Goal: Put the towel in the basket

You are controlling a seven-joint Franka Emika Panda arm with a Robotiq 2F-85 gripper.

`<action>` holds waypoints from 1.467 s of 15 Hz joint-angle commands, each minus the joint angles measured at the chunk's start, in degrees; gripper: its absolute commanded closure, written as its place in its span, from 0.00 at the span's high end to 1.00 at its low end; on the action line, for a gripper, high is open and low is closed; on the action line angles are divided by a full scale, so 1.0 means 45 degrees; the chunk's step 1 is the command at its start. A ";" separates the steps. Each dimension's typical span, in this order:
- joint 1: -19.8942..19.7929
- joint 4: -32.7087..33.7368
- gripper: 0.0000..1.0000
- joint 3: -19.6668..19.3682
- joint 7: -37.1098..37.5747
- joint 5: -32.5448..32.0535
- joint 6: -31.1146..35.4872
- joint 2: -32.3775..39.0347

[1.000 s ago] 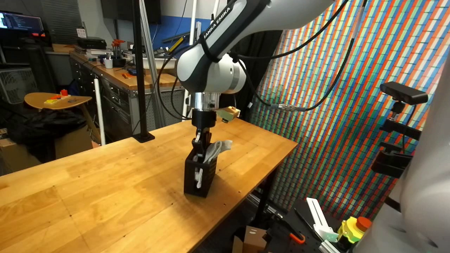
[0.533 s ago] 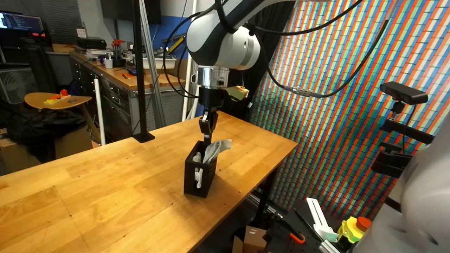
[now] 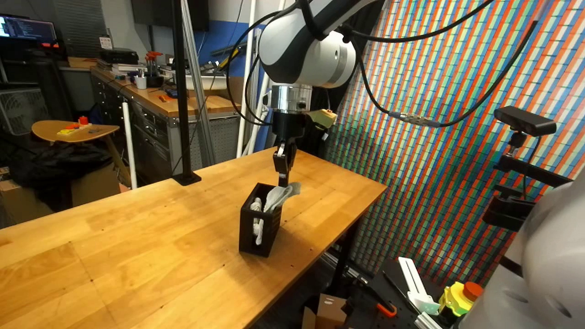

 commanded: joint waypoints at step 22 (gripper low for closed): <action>0.0386 -0.0450 0.98 -0.0485 -0.0130 -0.0407 0.0662 0.0420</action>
